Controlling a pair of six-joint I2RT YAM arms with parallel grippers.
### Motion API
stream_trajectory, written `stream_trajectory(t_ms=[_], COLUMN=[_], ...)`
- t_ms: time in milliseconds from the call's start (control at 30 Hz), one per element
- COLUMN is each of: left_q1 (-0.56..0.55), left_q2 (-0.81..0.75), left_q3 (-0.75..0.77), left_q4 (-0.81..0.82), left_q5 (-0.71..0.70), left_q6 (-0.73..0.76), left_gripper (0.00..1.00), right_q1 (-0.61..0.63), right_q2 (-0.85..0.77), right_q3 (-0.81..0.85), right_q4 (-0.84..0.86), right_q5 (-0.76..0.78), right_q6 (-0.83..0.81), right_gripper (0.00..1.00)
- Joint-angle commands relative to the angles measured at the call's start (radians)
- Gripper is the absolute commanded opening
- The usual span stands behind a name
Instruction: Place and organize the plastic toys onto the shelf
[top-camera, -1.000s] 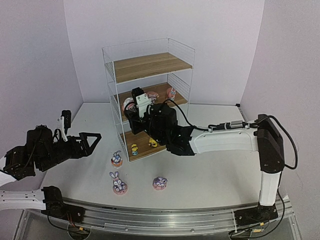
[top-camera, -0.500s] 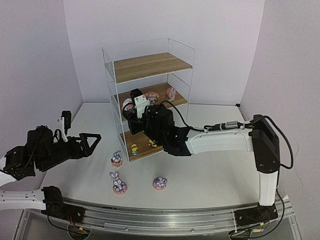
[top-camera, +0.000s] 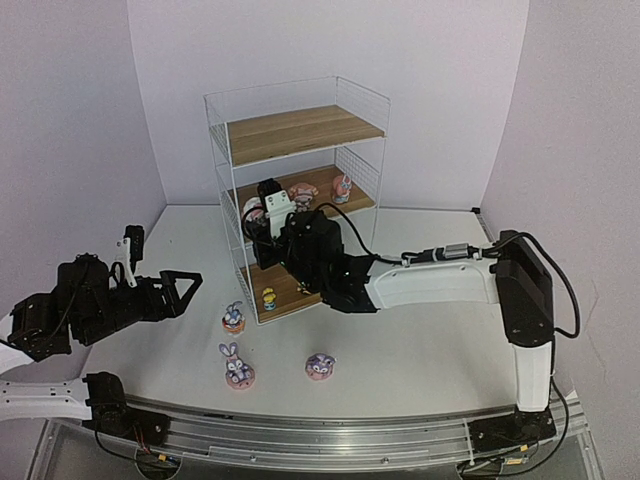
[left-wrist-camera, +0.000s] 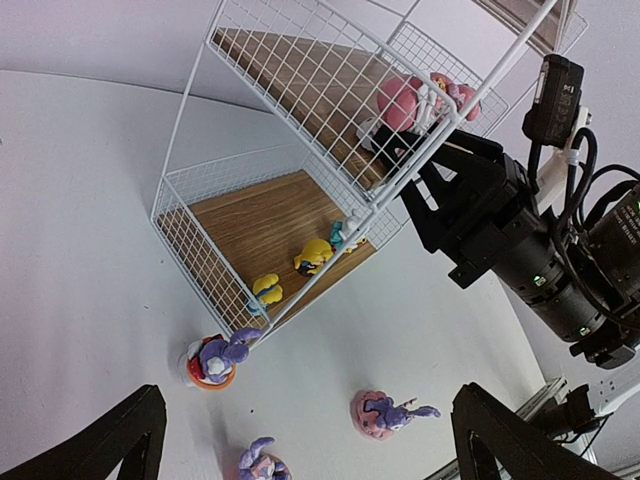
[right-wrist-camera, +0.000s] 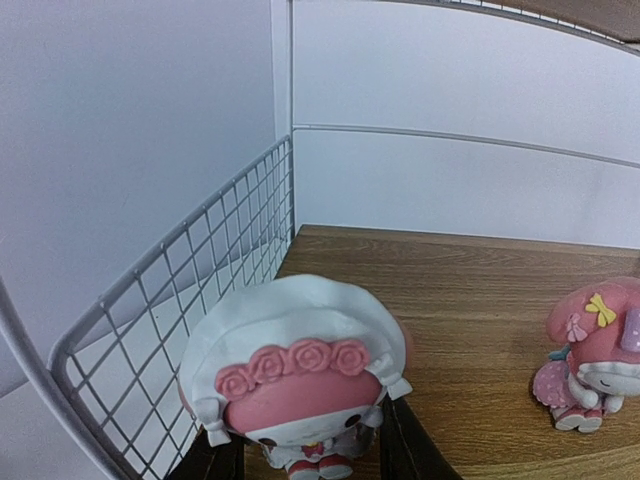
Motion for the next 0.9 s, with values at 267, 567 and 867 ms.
stream_trajectory(t_ms=[267,567,867], left_q1=[0.005,0.005,0.005], left_q2=[-0.151,-0.148,-0.138], left_q3=[0.009,0.009,0.008], left_q4=[0.000,0.004,0.010], left_q5=[-0.020,-0.015,-0.005], left_q6=[0.000,0.006,0.010], left_gripper=[1.00,1.00,1.00], right_q1=[-0.004,-0.004,-0.004], right_q2=[0.014,-0.003,-0.043], right_q3=[0.032,0.008,-0.030], right_q4=[0.049,0.049,0.049], right_q5=[0.025,0.029,0.045], right_q6=[0.004,0.017,0.020], right_gripper=[0.52,0.58,0.63])
